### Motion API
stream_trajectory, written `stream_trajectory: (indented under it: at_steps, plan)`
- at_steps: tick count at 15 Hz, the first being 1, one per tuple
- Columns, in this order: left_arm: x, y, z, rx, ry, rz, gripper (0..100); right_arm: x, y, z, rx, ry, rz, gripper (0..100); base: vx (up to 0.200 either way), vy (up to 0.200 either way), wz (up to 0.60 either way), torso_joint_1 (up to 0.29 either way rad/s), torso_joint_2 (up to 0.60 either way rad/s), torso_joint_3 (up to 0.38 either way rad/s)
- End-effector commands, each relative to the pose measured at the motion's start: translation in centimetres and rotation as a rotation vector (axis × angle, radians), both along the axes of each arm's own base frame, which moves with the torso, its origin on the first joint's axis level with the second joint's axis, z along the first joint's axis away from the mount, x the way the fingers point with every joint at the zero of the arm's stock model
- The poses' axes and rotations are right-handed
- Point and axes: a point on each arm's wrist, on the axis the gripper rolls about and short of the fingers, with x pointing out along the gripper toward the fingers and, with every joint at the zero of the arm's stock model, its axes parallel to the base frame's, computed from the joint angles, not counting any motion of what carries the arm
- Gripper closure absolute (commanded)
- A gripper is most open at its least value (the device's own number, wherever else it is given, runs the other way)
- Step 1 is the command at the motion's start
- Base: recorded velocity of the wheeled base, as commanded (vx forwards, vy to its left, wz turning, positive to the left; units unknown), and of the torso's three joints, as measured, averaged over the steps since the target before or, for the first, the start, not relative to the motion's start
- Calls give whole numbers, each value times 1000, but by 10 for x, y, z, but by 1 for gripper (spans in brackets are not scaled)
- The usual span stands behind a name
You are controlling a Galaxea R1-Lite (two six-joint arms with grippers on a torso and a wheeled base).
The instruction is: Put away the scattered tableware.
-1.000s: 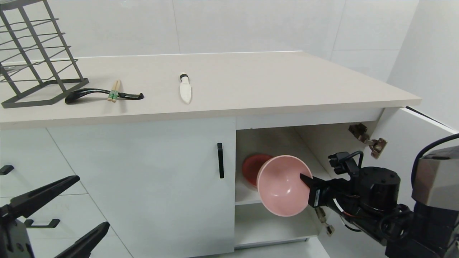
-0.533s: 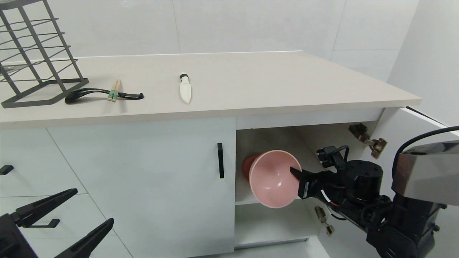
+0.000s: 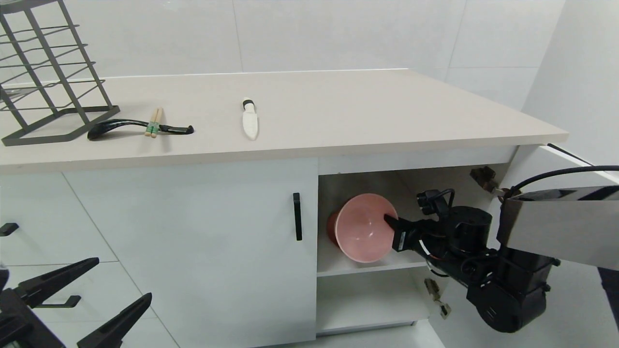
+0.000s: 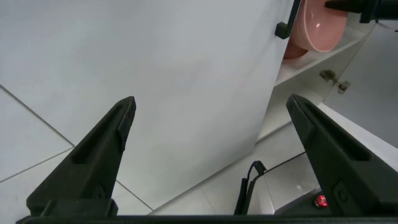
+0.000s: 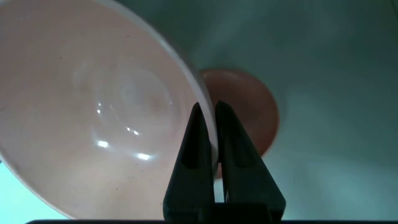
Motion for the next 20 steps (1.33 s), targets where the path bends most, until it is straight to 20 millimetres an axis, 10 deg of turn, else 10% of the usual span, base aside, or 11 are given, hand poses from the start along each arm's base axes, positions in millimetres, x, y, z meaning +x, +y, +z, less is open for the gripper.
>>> stream_trajectory:
  at_steps: [1,20]
  plan:
    - [1,0,0,0,1,0,0,18,-1,-12,4,-6,-12,100,0,0,0,0,0,0]
    - [1,0,0,-1,-2,-6,0,55,-4,-46,-28,62,-61,100,0,0,0,0,0,0]
